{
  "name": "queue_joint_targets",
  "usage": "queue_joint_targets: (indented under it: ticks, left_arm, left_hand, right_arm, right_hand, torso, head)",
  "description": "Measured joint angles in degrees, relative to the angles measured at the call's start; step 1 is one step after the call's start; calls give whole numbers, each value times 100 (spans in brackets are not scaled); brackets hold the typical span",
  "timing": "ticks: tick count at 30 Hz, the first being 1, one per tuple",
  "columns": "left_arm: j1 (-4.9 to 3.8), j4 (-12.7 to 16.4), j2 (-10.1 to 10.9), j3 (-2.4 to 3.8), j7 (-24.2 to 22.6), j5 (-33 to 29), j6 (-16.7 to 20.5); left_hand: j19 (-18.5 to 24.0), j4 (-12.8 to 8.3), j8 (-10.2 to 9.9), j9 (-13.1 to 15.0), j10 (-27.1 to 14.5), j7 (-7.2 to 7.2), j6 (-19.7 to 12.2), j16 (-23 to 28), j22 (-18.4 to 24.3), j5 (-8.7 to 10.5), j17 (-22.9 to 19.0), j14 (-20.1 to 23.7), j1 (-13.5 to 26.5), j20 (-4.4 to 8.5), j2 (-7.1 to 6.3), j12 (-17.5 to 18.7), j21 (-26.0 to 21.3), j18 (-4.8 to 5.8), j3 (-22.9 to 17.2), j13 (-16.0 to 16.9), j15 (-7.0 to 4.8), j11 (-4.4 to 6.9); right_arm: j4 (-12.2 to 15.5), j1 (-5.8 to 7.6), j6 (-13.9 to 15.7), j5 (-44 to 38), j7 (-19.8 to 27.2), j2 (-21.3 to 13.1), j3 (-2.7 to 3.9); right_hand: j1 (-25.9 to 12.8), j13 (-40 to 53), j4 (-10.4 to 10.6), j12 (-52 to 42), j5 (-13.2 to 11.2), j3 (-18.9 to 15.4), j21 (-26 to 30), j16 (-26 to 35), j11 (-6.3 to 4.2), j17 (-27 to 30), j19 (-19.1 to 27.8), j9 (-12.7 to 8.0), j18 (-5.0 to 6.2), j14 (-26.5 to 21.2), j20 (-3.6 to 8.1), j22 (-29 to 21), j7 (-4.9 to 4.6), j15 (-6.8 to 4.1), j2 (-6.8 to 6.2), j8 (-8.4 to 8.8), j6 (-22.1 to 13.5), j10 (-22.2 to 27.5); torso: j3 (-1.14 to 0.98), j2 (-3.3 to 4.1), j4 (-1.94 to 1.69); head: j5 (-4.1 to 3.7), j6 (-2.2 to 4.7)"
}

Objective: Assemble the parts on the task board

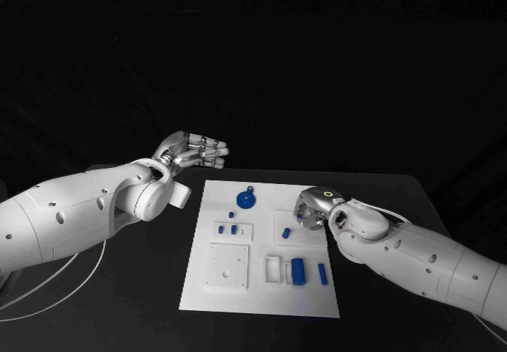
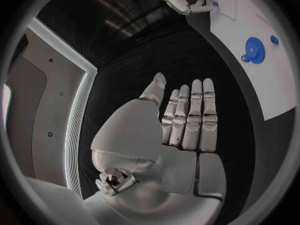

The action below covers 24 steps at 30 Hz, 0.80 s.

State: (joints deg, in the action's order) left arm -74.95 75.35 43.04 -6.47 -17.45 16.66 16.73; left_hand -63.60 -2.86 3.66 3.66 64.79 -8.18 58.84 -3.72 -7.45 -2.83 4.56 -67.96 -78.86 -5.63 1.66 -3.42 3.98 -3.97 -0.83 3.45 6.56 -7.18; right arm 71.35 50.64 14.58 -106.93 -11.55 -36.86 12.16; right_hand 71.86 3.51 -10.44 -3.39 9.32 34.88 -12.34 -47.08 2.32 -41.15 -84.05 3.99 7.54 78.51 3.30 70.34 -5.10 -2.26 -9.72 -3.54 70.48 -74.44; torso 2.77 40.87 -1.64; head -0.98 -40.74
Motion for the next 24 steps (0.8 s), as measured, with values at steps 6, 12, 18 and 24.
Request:
queue_joint_targets:
  ticks: [6,12,18,24]
  left_arm:
    - [0,-1,0,0,10,-2,-3]
    - [0,-7,4,0,25,-4,-6]
    - [0,-52,4,0,36,-5,-11]
    - [0,-142,3,0,49,-9,-15]
  left_hand:
    - [0,0,0,0,0,0,0,0,20,0,0,0,0,0,0,0,0,0,0,0,0,0]
    - [0,0,0,0,0,0,0,0,20,0,0,0,0,0,0,0,0,0,0,0,0,0]
    - [0,0,0,0,0,0,0,0,19,0,0,0,0,0,0,0,0,0,0,0,0,0]
    - [0,0,0,0,0,0,0,0,52,0,0,0,0,0,0,0,21,0,0,0,0,0]
  right_arm:
    - [7,-7,5,-77,-43,10,-2]
    - [33,-27,85,-188,-115,13,-11]
    - [157,-42,224,-272,-172,-55,-15]
    - [439,-47,361,-289,-195,-215,155]
  right_hand:
    - [17,-3,-116,30,-121,118,-144,-8,-89,-22,9,49,-22,95,109,111,68,-93,120,11,249,-281]
    - [31,-3,-140,5,-578,433,-252,-8,-87,-59,11,97,-52,132,111,215,83,-130,153,11,264,-303]
    - [32,-3,-96,5,-622,505,-517,32,-90,-85,0,133,-98,172,143,330,81,-152,152,12,302,-341]
    - [32,-3,-95,5,-623,505,-582,61,-101,-100,11,135,-142,175,154,349,81,-152,152,12,302,-353]
  torso:
    - [2,-1,0]
    - [1,-1,0]
    - [-4,-2,1]
    - [-4,-8,4]
  head:
    - [-7,-16]
    - [-5,-24]
    - [10,-29]
    - [23,-30]
